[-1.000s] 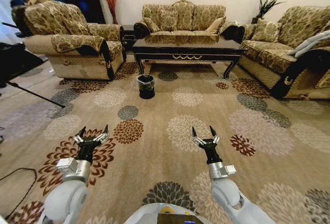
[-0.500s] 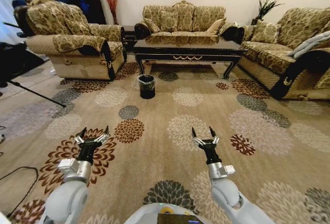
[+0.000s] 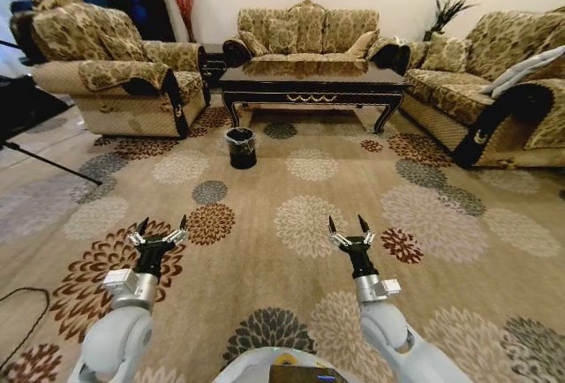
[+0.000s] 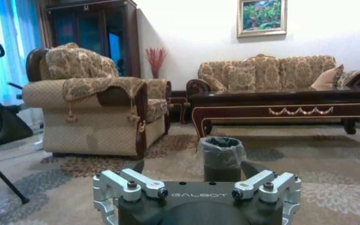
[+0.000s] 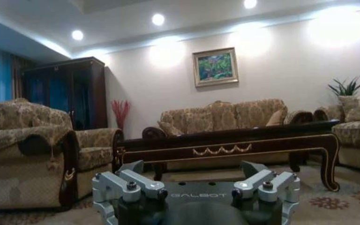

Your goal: Move to the front of the table and pick up the trash from the floor, then place it into the trash bin.

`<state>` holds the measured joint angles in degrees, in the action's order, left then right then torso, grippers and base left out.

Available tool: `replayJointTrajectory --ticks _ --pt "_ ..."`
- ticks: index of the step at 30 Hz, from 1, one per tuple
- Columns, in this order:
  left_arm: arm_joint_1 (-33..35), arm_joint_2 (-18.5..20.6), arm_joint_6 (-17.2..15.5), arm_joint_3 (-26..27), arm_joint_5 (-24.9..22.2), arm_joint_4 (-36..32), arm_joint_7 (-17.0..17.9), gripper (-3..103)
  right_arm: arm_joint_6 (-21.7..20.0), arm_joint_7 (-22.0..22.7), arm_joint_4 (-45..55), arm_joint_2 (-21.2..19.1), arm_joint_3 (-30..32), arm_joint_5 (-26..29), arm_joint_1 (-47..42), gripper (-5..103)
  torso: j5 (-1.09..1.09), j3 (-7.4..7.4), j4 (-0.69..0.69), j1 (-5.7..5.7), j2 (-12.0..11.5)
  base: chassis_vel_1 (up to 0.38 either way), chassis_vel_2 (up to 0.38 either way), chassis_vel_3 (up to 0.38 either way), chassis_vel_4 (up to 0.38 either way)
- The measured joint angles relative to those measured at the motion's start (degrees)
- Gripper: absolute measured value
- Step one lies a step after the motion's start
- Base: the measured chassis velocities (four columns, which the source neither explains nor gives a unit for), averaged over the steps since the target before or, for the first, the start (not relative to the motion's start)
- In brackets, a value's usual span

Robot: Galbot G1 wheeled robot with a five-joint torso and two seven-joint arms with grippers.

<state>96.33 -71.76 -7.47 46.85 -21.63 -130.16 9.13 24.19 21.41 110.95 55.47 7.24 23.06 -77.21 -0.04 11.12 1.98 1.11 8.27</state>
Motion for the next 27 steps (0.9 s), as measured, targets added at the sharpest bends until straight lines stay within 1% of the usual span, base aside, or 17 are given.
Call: replayJointTrajectory --ticks 4,8,19,23,25,27 --pt "-0.6 0.2 0.0 -0.1 -0.1 0.6 0.0 100 -0.1 -0.1 -0.2 0.1 -0.3 -0.1 0.2 100 0.03 0.00 0.02 0.00 0.0 0.036 0.038 -0.004 -0.009" --pt "-1.2 0.5 0.0 -0.3 -0.2 1.2 0.0 100 0.0 -0.1 -0.9 0.4 -0.6 -0.2 0.6 100 0.06 0.00 0.00 0.00 0.0 0.000 0.000 0.000 0.000" --pt "-3.2 1.8 0.0 -0.8 -1.1 3.6 0.5 100 0.5 -0.1 -2.5 0.9 -2.0 0.4 2.6 100 0.03 0.00 0.01 0.00 0.0 0.081 0.007 -0.081 -0.020" --pt "-4.2 2.2 -0.2 -1.2 -1.6 4.7 0.7 100 0.5 0.0 -3.1 1.1 -2.9 1.1 3.9 100 0.03 0.00 0.01 0.00 0.0 0.000 0.000 0.000 0.000" --pt "-4.4 2.3 -0.2 -1.3 -1.8 5.0 0.7 100 0.4 0.1 -3.3 1.1 -3.1 1.4 4.4 100 0.05 0.00 0.00 0.00 0.0 0.000 0.000 0.000 0.000" --pt "-4.5 2.4 -0.2 -1.2 -2.6 5.3 -0.1 100 0.4 0.2 -3.5 1.0 -3.3 1.8 5.0 100 0.04 0.00 0.00 0.00 0.0 0.000 0.000 0.000 0.000"
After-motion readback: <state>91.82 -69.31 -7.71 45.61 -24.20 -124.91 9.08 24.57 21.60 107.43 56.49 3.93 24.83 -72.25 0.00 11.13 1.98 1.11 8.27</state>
